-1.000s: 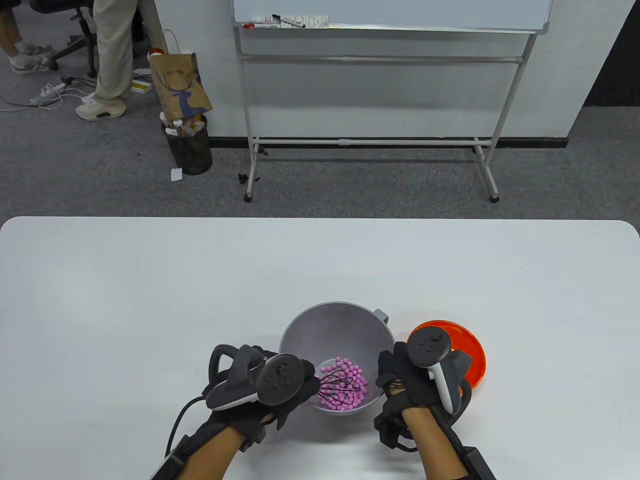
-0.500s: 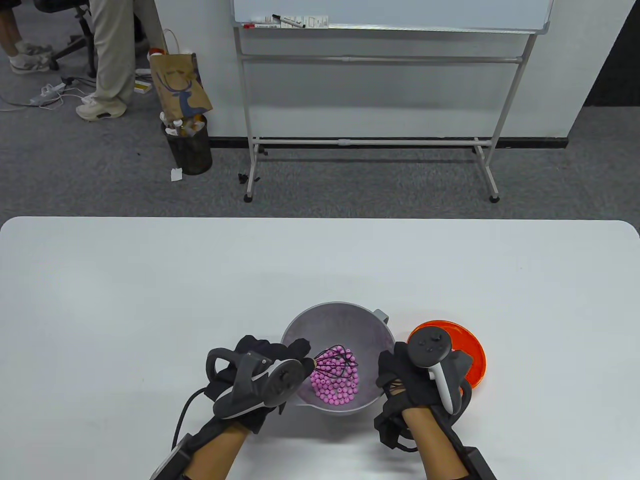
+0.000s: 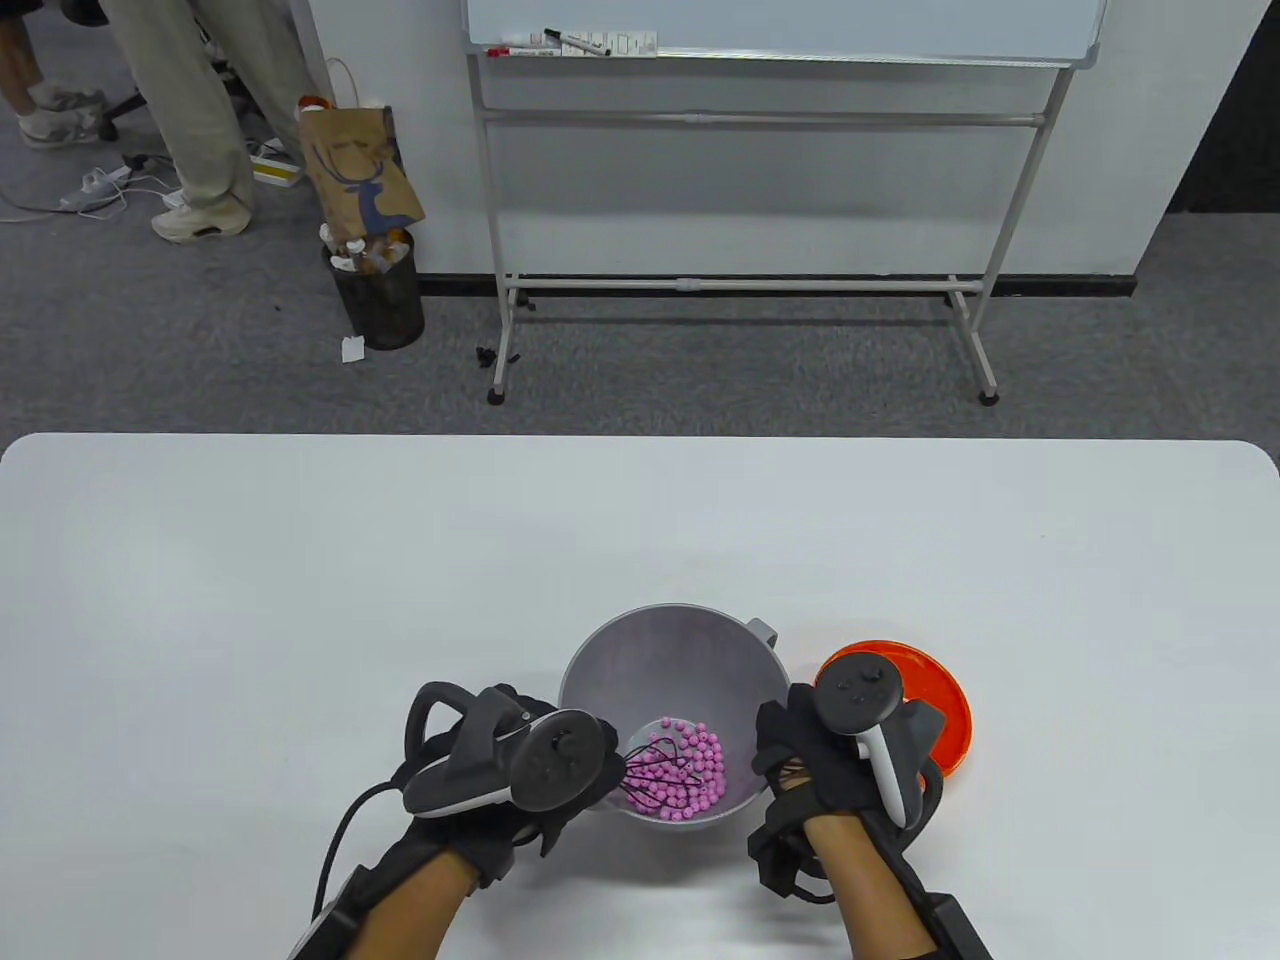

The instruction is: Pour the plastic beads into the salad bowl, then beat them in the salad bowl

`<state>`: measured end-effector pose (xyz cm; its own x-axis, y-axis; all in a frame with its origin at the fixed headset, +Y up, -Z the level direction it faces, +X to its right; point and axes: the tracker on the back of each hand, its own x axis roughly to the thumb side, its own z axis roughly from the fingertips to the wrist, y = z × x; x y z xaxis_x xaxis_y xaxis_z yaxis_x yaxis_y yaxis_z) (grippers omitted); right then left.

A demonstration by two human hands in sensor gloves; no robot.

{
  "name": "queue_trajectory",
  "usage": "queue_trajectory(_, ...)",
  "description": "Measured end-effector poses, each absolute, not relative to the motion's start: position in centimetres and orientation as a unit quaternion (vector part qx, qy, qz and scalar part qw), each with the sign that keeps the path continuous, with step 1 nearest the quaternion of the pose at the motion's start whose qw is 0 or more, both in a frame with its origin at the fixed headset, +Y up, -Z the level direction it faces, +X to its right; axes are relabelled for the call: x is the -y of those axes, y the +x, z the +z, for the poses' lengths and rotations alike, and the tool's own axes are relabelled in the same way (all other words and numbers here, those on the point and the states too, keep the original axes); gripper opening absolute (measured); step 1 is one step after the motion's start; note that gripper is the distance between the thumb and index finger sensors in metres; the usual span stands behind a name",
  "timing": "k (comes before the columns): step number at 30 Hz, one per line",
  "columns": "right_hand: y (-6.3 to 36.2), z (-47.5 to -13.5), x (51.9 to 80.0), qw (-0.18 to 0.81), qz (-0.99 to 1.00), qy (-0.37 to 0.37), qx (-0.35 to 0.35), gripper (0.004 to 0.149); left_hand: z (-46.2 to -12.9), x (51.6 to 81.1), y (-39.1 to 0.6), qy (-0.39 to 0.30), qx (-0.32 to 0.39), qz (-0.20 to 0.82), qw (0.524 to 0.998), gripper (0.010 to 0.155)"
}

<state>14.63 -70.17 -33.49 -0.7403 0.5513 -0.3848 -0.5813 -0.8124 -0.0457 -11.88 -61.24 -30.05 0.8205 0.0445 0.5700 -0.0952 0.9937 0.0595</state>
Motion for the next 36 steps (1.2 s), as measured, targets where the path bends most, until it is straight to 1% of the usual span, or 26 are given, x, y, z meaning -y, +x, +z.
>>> queue_trajectory(1,14.6,-33.5,70.2,0.304,0.932,-0.194,-0.038,0.052,-30.1,61.4,-11.8,0.044,0.297,0.043,0.953,0.042)
queue_trajectory(6,14.6,-33.5,70.2,0.304,0.932,-0.194,-0.038,0.052,-30.5,62.7,-11.4,0.094,0.273,0.038,0.957,0.043)
queue_trajectory(9,14.6,-33.5,70.2,0.305,0.932,-0.194,-0.039,0.052,-30.6,62.9,-11.6,0.122,0.258,0.019,0.958,0.046)
queue_trajectory(15,14.6,-33.5,70.2,0.303,0.932,-0.194,-0.038,0.052,-31.1,63.2,-12.1,0.15,0.229,-0.004,0.962,0.05)
queue_trajectory(21,14.6,-33.5,70.2,0.304,0.932,-0.195,-0.038,0.052,-31.0,62.4,-12.8,0.147,0.218,-0.024,0.965,0.051)
queue_trajectory(22,14.6,-33.5,70.2,0.304,0.932,-0.195,-0.038,0.052,-30.9,62.2,-12.8,0.142,0.219,-0.026,0.965,0.051)
queue_trajectory(24,14.6,-33.5,70.2,0.304,0.932,-0.194,-0.038,0.052,-30.6,61.8,-12.5,0.125,0.225,-0.045,0.965,0.043)
queue_trajectory(26,14.6,-33.5,70.2,0.304,0.932,-0.194,-0.038,0.052,-30.3,61.4,-12.1,0.102,0.236,-0.049,0.965,0.044)
queue_trajectory(29,14.6,-33.5,70.2,0.304,0.932,-0.194,-0.038,0.052,-29.9,60.9,-11.9,0.073,0.253,-0.024,0.964,0.044)
queue_trajectory(32,14.6,-33.5,70.2,0.303,0.932,-0.195,-0.038,0.052,-29.9,61.0,-11.9,0.046,0.28,0.027,0.958,0.045)
queue_trajectory(34,14.6,-33.5,70.2,0.303,0.932,-0.195,-0.038,0.052,-30.2,61.5,-11.8,0.044,0.288,0.045,0.956,0.045)
queue_trajectory(36,14.6,-33.5,70.2,0.303,0.932,-0.195,-0.037,0.052,-30.6,62.3,-11.7,0.052,0.279,0.058,0.957,0.046)
